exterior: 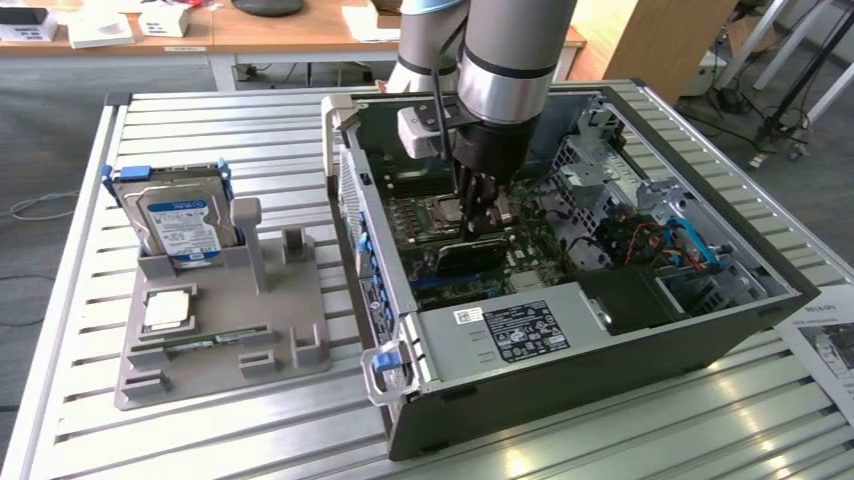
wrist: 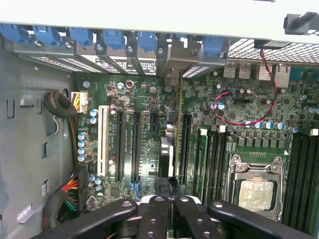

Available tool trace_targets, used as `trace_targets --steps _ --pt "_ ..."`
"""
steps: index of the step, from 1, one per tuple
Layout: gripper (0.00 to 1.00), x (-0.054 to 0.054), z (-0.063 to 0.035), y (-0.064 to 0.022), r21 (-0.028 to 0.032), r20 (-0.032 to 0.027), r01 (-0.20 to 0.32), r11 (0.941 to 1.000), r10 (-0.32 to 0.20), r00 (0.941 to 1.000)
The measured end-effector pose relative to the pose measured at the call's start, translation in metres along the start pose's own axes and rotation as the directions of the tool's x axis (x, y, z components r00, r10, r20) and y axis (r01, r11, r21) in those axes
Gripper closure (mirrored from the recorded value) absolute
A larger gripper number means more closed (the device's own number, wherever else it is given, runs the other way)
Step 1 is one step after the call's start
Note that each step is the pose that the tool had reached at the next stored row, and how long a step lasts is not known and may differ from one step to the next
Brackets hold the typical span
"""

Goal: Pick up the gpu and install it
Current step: 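Press down on the gpu until it lock into place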

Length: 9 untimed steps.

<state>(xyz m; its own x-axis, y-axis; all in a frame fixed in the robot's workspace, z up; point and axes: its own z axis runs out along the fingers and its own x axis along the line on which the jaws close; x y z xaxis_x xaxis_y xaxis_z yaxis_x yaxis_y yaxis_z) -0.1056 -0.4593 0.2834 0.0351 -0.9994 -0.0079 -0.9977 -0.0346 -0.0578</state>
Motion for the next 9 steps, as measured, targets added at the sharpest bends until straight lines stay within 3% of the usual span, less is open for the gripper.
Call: trace_targets --steps 9 --pt "0.89 0.0 -0.0001 0.0012 -0.0001 -0.0002 0.0 1.0 0.0 1.0"
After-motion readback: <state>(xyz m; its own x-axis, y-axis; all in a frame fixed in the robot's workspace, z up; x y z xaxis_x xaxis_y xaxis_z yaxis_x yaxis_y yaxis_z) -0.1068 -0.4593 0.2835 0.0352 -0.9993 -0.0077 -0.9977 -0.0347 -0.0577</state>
